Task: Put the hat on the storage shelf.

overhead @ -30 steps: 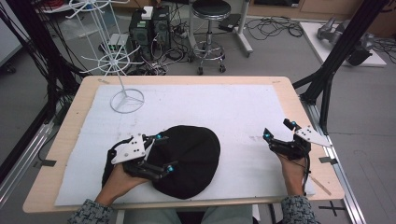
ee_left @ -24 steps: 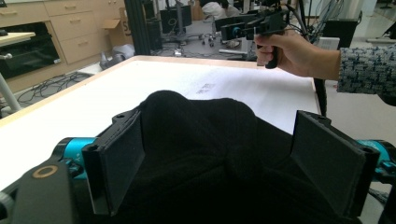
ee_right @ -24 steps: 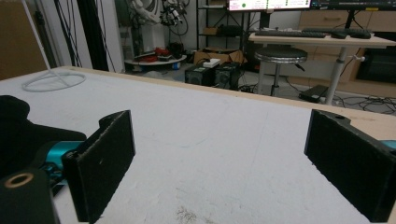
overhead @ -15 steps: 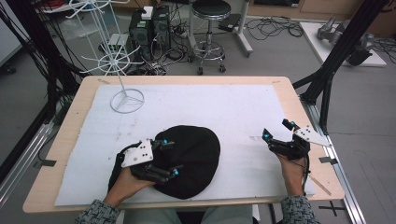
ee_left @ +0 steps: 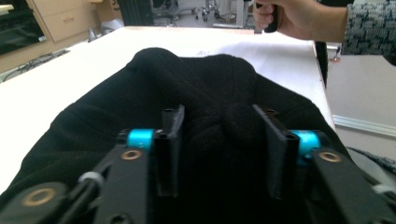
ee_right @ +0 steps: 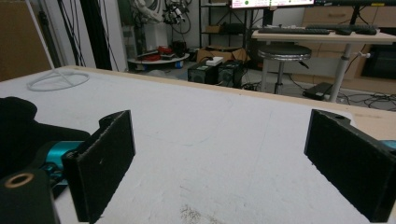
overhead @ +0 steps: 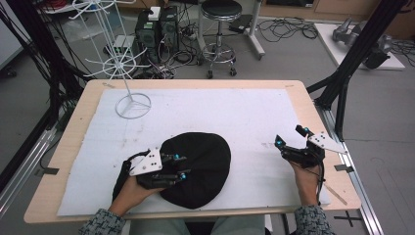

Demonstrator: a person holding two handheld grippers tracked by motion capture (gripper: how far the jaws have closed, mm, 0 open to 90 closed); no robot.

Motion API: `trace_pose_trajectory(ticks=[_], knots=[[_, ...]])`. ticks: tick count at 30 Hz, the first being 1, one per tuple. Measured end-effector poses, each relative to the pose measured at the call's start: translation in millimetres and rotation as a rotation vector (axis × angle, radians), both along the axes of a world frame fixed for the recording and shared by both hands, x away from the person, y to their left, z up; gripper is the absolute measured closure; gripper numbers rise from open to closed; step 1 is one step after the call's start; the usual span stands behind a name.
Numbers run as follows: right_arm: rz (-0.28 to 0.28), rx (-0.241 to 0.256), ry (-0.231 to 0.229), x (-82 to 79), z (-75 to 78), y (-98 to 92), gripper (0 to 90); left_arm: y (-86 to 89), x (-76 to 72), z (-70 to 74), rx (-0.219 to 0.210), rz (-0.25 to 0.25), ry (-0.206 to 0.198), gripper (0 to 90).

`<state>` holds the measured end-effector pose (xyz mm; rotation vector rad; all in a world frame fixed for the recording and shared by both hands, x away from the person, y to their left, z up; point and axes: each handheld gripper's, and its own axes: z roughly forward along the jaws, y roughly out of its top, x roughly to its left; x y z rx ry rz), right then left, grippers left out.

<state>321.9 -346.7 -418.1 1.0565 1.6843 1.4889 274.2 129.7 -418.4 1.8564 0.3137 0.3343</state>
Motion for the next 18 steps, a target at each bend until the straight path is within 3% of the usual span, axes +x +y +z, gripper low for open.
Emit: trace_pose_trajectory(ticks=[5,9,18], knots=[[-0.002,-0.001,-0.001,0.4,-0.3,-0.7,7.7,1.4,-1.6,3.2,-0.007,0.004,-0.036,64.7],[-0.007,-0.005,0.006,0.3,-0.7,-1.1,7.7,3.2,-3.2,11.0,-0.039,0.02,-0.051,66.6],[-0.031,-0.013,0.006,-1.1,0.0,-5.1,7.7,7.8,-5.3,26.9,-0.063,0.041,-0.132,68.0]])
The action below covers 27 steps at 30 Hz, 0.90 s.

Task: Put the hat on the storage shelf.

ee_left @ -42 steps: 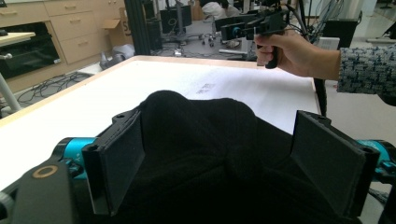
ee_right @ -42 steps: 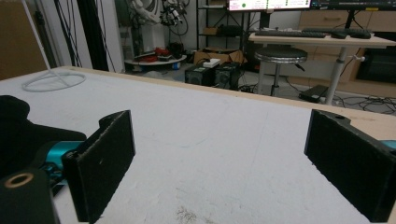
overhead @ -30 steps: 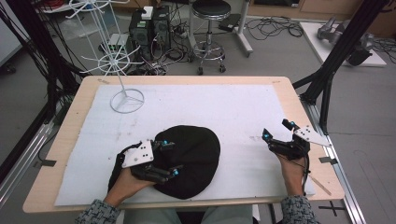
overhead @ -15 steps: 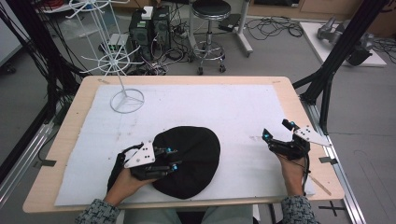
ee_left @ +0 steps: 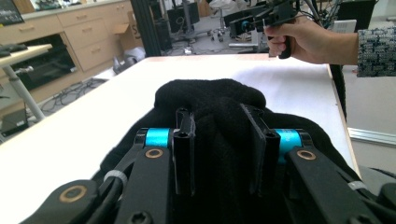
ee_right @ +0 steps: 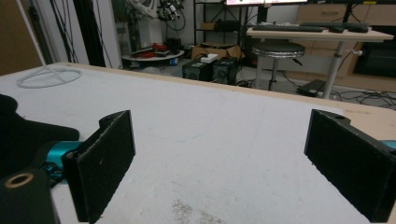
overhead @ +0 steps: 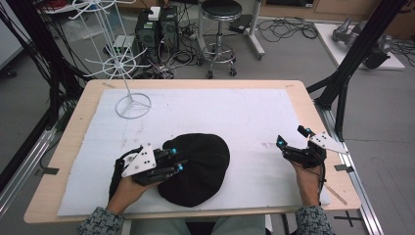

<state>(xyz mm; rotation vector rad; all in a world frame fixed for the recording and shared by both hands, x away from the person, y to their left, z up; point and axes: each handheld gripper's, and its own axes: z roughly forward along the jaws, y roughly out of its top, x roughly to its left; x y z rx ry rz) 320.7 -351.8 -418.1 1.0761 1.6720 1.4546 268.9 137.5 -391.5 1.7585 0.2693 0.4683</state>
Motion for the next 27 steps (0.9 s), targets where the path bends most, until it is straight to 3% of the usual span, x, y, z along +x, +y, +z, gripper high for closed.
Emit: trace_pose_trajectory(ticks=[5,10,17,27], knots=[[-0.019,0.019,-0.008,-0.4,0.5,-7.2,7.8,5.9,0.3,12.1,-0.002,0.019,-0.029,68.3],[-0.026,0.018,-0.006,0.5,0.3,-8.9,7.7,14.5,6.1,27.9,-0.045,0.046,-0.043,68.3],[-0.027,0.014,-0.004,0.6,0.3,-9.9,7.7,25.2,14.5,54.1,-0.043,0.063,-0.09,68.3],[-0.036,0.021,-0.002,0.0,0.4,-11.0,7.7,48.4,36.1,91.0,-0.064,0.074,-0.103,68.3]])
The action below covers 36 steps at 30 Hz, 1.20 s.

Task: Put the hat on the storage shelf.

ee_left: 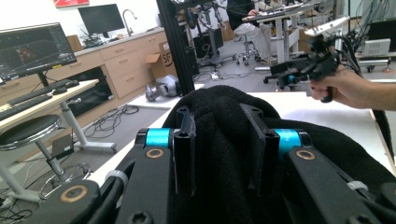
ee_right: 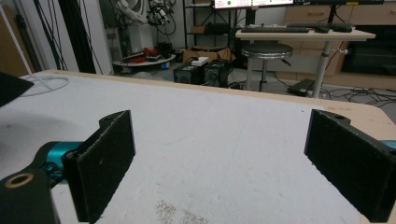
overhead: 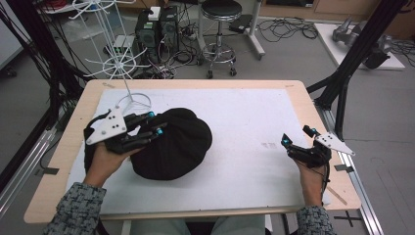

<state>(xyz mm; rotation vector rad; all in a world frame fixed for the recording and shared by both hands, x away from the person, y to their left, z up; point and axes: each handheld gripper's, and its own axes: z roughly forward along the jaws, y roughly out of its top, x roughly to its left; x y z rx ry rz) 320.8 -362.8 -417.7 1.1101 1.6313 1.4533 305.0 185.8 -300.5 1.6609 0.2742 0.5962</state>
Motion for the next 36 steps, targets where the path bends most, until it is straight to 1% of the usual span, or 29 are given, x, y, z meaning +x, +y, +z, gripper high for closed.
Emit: trace_pose_trajectory(ticks=[5,8,10,14,20,25,28,32,34,36], knots=[[0.002,-0.003,0.001,0.7,-0.5,0.4,7.7,9.9,9.2,17.7,0.001,-0.003,0.005,68.3],[0.003,-0.002,0.003,0.8,-0.7,0.8,7.7,15.1,14.3,29.4,-0.011,-0.014,0.005,68.2],[0.0,0.002,-0.001,1.1,-0.7,0.4,7.7,17.9,16.3,38.2,-0.008,-0.013,-0.005,68.2],[0.0,0.004,0.002,1.4,-0.8,-0.3,7.7,21.2,19.5,55.5,-0.02,-0.014,-0.025,68.1],[0.003,0.0,0.009,1.3,-1.3,0.0,7.7,23.8,27.5,81.5,-0.056,-0.015,-0.039,68.1],[0.006,-0.004,0.01,1.5,-1.5,0.5,7.7,22.3,33.7,109.6,-0.056,-0.021,-0.059,68.1],[0.007,0.005,0.015,1.7,-1.7,0.3,7.7,20.5,35.2,127.9,-0.056,-0.032,-0.081,68.1],[0.008,0.005,0.017,2.5,-2.4,0.5,7.7,19.6,37.1,152.3,-0.074,-0.037,-0.106,68.1],[0.009,0.006,0.016,2.5,-2.4,0.7,7.7,20.4,38.5,163.7,-0.089,-0.045,-0.112,68.0],[0.009,0.005,0.018,2.0,-2.1,0.5,7.7,20.8,39.6,174.6,-0.099,-0.043,-0.119,68.0]])
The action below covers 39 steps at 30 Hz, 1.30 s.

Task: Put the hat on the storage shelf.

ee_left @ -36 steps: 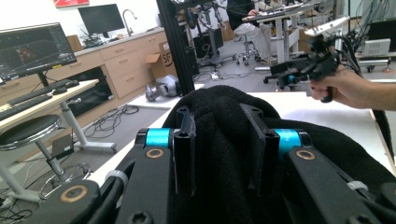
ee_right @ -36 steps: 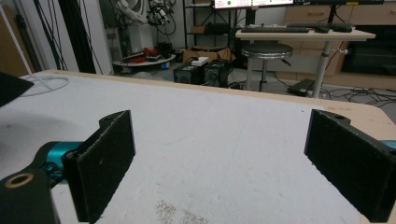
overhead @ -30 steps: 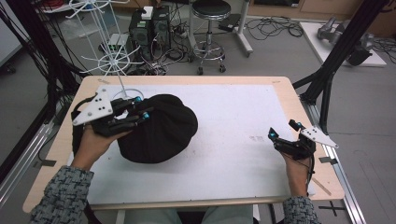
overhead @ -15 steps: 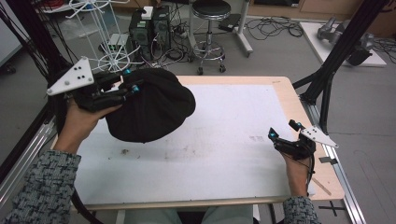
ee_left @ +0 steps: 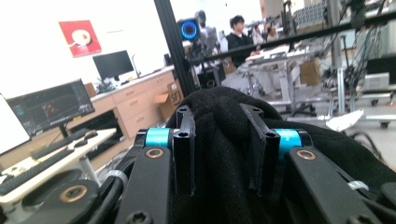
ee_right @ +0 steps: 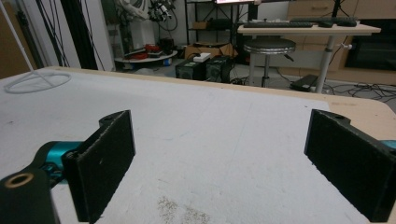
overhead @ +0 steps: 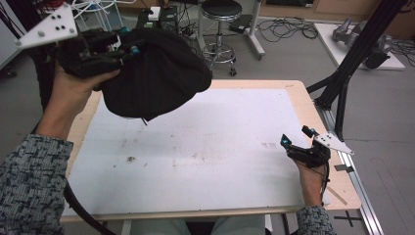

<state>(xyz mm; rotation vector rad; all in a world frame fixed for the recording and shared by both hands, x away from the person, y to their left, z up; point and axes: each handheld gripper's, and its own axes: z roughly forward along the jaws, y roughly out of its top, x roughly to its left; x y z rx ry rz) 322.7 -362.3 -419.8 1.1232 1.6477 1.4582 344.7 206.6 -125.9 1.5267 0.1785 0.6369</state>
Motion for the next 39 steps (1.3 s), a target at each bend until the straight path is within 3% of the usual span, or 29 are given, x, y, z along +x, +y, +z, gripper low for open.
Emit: trace_pose_trajectory(ticks=[10,20,29,39], knots=[[0.002,-0.005,0.009,1.6,-1.2,-1.0,7.7,-1.7,5.5,51.5,-0.001,0.026,-0.052,68.0],[0.0,0.006,0.022,0.3,-1.7,-5.0,7.7,2.6,12.6,85.2,-0.031,0.05,-0.084,68.0],[0.008,-0.015,0.049,-1.0,-2.6,-5.6,7.7,11.7,21.0,99.0,-0.055,0.081,-0.098,67.9],[-0.011,0.045,0.019,-4.5,-5.7,-16.6,7.8,33.2,35.4,98.5,-0.099,0.136,-0.079,67.9]])
